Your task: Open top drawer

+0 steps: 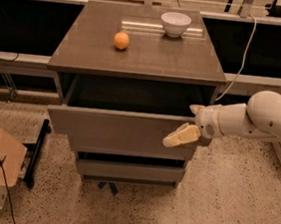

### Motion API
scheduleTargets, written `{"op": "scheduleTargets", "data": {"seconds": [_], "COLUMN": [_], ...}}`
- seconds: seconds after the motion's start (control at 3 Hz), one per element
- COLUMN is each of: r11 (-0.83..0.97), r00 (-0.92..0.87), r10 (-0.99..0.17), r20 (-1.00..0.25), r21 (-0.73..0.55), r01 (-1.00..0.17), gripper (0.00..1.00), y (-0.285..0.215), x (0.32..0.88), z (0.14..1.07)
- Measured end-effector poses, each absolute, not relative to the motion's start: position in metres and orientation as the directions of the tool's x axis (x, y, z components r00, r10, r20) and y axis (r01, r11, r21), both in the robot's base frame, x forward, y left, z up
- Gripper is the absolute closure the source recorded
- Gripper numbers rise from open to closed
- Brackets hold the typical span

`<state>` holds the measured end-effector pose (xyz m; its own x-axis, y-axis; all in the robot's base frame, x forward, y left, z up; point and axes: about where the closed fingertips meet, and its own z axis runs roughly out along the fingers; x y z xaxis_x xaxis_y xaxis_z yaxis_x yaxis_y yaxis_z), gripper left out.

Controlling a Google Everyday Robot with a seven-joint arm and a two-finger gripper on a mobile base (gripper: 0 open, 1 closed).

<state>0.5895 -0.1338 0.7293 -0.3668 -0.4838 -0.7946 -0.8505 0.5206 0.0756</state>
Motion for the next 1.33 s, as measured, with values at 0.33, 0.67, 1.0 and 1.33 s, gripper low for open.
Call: {"op": "scheduleTargets", "data": {"seconds": [0.33, 0.67, 1.0, 1.33], "r11": [0.454, 0.422, 0.462, 0.462], "r00": [-0.309, -0.329, -0.441, -0.441], "r10": [-0.492, -0.517, -0.525, -0.525], "r20": [-0.814, -0.790, -0.728, -0.728], "r21": [0.063, 0.099, 0.191, 0.191], "r01": [-0.889, -0.901, -0.866, -0.866], "gripper": [0.00, 0.00, 0.03, 0.26], "y": [-0.108, -0.092, -0.103, -0.103], "x": [0.614, 0.641, 0.656, 0.656], "z": [0.734, 0.707, 0.655, 0.656]}}
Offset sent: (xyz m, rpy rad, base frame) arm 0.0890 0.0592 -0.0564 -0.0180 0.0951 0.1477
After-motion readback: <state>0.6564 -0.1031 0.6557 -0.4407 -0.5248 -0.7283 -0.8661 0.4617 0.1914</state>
